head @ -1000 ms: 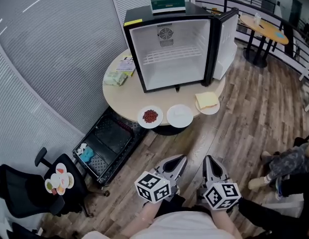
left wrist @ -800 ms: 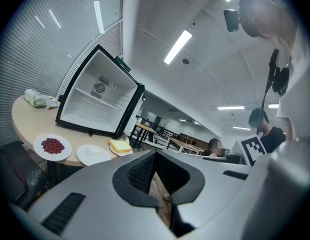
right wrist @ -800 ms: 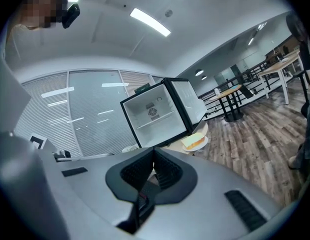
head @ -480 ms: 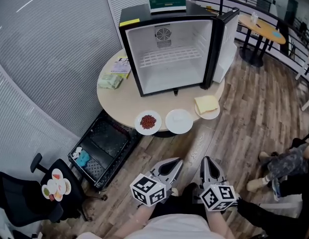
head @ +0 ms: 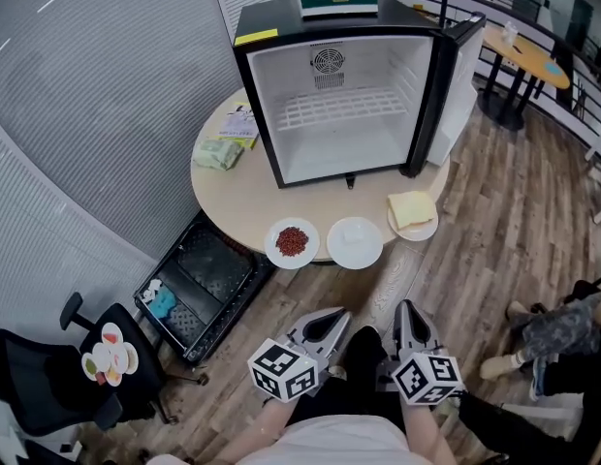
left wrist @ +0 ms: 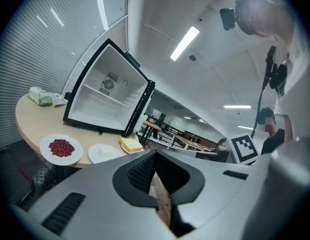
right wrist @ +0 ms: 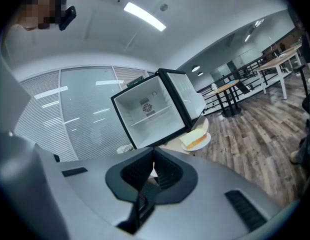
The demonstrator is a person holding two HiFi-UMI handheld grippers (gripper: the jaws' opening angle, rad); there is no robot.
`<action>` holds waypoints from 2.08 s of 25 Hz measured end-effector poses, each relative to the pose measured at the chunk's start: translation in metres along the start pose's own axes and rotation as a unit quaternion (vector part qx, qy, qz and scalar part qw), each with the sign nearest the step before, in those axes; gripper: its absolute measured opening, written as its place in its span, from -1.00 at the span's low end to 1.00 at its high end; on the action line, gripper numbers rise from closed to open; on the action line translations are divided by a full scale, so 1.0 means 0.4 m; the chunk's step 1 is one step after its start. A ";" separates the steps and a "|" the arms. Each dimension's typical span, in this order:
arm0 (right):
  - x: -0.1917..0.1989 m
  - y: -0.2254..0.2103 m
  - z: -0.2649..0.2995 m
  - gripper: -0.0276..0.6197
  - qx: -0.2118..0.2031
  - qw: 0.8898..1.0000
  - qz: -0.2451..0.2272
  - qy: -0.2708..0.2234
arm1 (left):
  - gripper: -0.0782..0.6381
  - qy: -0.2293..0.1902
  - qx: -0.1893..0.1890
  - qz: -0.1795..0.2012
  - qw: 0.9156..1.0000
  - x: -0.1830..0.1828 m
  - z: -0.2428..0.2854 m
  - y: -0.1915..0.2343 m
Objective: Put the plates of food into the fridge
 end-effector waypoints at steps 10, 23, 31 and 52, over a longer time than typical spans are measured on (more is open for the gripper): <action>-0.102 -0.113 0.140 -0.93 0.008 0.999 0.044 0.001 | -0.77 0.014 -0.002 -0.004 1.000 -0.082 0.147 0.090; -0.139 -0.305 0.303 -0.38 0.027 0.980 0.173 0.091 | -0.77 0.061 0.020 -0.020 0.998 -0.144 0.380 0.170; -0.137 -0.457 0.415 -0.38 0.042 0.949 0.297 0.095 | -0.77 0.100 0.029 -0.040 0.994 -0.133 0.490 0.217; -0.090 -0.586 0.549 -0.84 -0.039 0.882 0.466 0.055 | -0.77 0.110 -0.002 -0.068 0.992 -0.109 0.573 0.262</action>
Point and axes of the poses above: the fingertips, and each gripper's own axes: z forward along the fingers, y to its left, x out of its underside, the point moved 10 cm from there along -z, backward along the fingers, and after that the axes turned 9 degrees about y, right-handed, at the moved point
